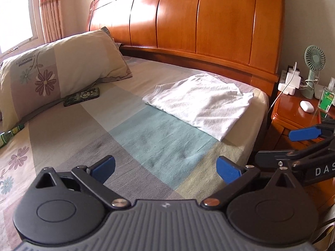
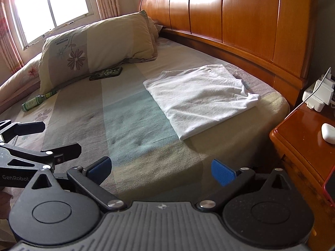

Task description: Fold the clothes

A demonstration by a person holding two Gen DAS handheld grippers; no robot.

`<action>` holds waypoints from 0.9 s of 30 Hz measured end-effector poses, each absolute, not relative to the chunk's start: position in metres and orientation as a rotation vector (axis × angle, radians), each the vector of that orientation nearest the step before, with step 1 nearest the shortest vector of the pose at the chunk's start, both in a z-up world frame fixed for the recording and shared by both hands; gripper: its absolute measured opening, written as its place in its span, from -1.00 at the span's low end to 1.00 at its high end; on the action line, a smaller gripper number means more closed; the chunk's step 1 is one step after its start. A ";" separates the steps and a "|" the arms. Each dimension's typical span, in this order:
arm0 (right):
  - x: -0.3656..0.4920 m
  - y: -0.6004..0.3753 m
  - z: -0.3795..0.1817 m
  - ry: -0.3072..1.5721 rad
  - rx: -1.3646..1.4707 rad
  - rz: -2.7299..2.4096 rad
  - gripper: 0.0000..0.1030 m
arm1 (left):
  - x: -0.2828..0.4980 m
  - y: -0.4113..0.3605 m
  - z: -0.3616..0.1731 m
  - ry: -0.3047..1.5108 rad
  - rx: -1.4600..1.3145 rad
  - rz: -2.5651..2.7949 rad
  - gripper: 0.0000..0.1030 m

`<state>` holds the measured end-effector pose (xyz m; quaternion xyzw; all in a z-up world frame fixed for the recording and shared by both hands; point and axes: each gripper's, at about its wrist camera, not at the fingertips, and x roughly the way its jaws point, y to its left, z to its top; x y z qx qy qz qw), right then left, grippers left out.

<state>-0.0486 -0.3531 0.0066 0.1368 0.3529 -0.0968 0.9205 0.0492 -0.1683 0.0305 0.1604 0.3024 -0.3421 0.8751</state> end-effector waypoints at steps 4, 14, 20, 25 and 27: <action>-0.054 -0.347 0.014 0.708 0.268 -0.193 1.00 | 0.052 -0.166 0.031 0.691 0.282 -0.710 0.98; -0.061 -0.336 0.026 0.691 0.240 -0.200 1.00 | 0.046 -0.158 0.035 0.701 0.246 -0.708 0.98; -0.065 -0.333 0.031 0.682 0.231 -0.205 1.00 | 0.044 -0.156 0.038 0.698 0.235 -0.713 0.98; -0.067 -0.336 0.034 0.678 0.226 -0.217 1.00 | 0.045 -0.156 0.038 0.710 0.233 -0.693 0.98; -0.068 -0.339 0.035 0.681 0.222 -0.240 1.00 | 0.046 -0.155 0.038 0.709 0.229 -0.674 0.98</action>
